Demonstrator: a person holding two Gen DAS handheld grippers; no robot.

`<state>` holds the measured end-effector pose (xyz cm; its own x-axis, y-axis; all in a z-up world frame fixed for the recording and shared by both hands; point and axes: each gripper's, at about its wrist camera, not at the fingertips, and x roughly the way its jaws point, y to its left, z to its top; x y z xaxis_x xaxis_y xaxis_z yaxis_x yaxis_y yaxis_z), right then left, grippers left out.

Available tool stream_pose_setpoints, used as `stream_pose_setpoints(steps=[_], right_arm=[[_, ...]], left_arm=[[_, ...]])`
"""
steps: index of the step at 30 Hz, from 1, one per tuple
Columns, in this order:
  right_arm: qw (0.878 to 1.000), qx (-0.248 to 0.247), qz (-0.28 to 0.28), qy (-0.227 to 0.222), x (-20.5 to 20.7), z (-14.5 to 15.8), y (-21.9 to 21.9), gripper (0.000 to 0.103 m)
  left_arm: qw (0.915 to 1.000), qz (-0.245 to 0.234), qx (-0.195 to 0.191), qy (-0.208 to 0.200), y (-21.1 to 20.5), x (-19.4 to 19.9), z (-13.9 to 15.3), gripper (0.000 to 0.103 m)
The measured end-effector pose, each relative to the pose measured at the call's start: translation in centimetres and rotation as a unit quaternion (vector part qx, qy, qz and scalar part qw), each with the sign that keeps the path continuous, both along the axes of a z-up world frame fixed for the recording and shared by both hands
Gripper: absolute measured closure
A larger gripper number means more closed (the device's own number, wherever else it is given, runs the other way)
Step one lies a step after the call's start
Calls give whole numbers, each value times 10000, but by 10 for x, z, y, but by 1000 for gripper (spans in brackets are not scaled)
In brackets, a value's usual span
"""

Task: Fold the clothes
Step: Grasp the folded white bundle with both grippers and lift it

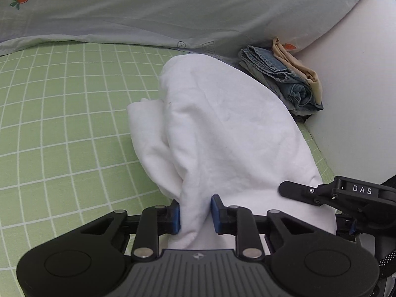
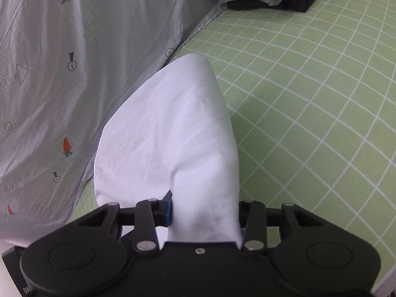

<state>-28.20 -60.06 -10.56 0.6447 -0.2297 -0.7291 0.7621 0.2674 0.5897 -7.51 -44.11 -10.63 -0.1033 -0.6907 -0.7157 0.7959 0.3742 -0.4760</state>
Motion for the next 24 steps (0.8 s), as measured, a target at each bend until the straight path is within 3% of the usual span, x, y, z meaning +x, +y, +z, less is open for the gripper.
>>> stream_pose_setpoints(steps=[3,8,14,20,24], right_arm=[[9999,-78,-75,-111,-52,2,-40,62],[9997,-172,17,-171,-132,9,-122,62],[9980,-332,482,219,-225,24,-255,62],[9905,-677,841,847,-267,23,-370,61],[9823,-876,979,1338,-270,-1,-416,57]], left_arm=[[9995,-78,-80,-283,-47,-55,10,77],[9995,239,-125,-147,-132,-142,18,77],[9999,-30,-131,107,-257,-230,19,77],[9989,-282,55,374,-367,-286,-4,77],[9974,-407,489,345,-408,-296,-31,77]])
